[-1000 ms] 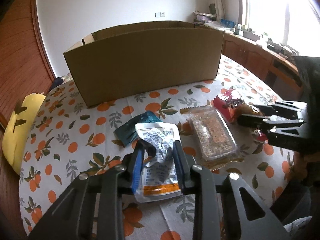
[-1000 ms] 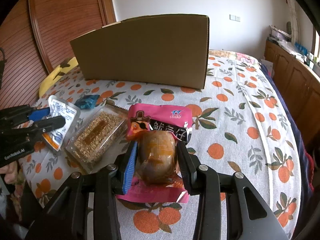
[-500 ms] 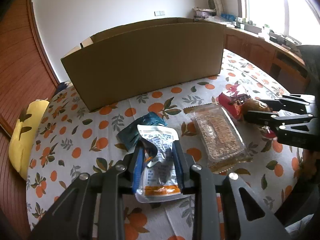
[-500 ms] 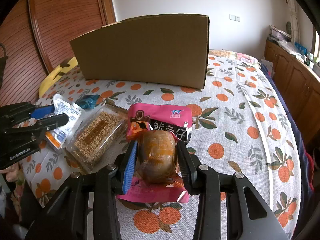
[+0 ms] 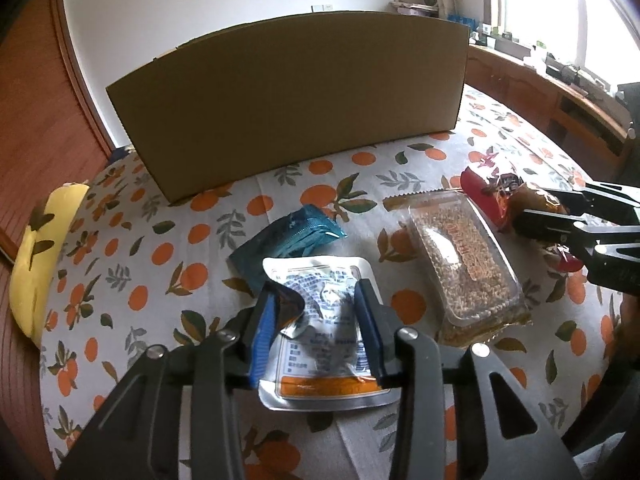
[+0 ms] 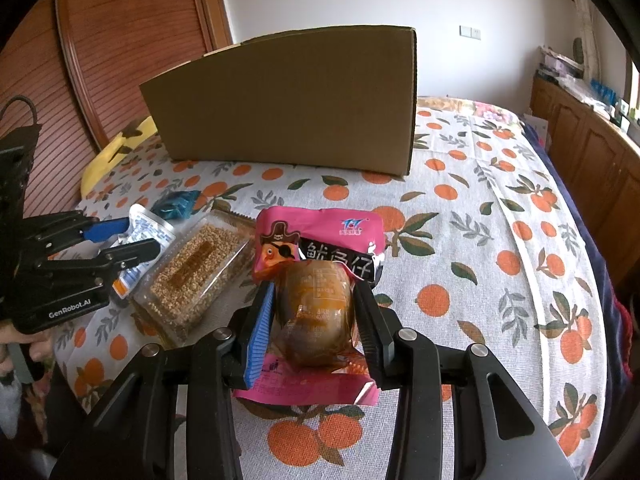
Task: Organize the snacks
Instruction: 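Lift both held snacks and carry them toward the cardboard box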
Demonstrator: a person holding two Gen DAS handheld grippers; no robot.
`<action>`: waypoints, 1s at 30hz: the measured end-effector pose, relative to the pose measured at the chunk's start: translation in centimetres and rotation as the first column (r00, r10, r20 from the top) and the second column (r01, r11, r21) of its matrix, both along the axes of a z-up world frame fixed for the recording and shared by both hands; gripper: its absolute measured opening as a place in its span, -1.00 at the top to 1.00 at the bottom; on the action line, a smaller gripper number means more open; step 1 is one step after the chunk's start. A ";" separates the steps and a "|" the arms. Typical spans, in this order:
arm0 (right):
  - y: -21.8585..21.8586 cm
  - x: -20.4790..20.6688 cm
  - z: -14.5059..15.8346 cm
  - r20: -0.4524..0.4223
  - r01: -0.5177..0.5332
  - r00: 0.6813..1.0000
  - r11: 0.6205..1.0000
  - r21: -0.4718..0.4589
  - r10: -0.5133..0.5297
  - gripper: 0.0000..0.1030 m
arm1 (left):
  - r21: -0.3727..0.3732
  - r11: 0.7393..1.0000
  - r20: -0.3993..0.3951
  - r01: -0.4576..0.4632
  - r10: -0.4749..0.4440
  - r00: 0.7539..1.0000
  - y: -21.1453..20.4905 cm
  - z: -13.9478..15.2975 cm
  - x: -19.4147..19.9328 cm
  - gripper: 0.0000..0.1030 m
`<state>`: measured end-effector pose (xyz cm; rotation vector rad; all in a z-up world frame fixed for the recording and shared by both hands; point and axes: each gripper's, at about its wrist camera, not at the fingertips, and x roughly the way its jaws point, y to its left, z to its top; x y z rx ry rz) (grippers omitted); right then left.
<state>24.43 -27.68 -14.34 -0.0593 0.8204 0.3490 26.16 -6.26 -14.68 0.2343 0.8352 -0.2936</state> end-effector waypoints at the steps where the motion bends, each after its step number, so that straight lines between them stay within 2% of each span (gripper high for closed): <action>1: -0.2 0.0 0.0 0.002 0.000 1.000 1.000 0.000 0.000 0.23 | -0.007 1.000 0.000 0.006 -0.006 1.000 0.1 0.0 0.0 0.35; 6: -0.1 0.0 0.0 0.007 0.001 1.000 1.000 0.000 -0.001 0.25 | -0.034 0.999 0.032 0.031 -0.030 0.999 0.3 0.8 -1.2 0.40; 11: 0.0 -0.3 0.1 0.013 -0.004 1.000 1.000 -0.006 0.004 0.27 | -0.080 0.995 0.060 0.052 -0.047 0.997 0.6 2.8 -2.3 0.67; 15: 0.0 -0.3 0.4 0.029 0.011 1.000 1.000 -0.008 -0.011 0.27 | -0.050 0.997 0.078 0.060 -0.056 0.995 0.3 3.1 -2.6 0.68; 23: -0.8 -0.3 0.4 0.021 0.029 0.999 0.999 0.030 -0.030 0.27 | -0.078 0.994 0.104 0.074 -0.065 0.992 0.4 4.3 -3.8 0.69; 30: -0.5 -0.8 1.1 0.040 0.025 0.999 1.000 0.015 -0.025 0.27 | -0.092 0.992 0.148 0.084 -0.069 0.987 0.5 6.3 -4.4 0.69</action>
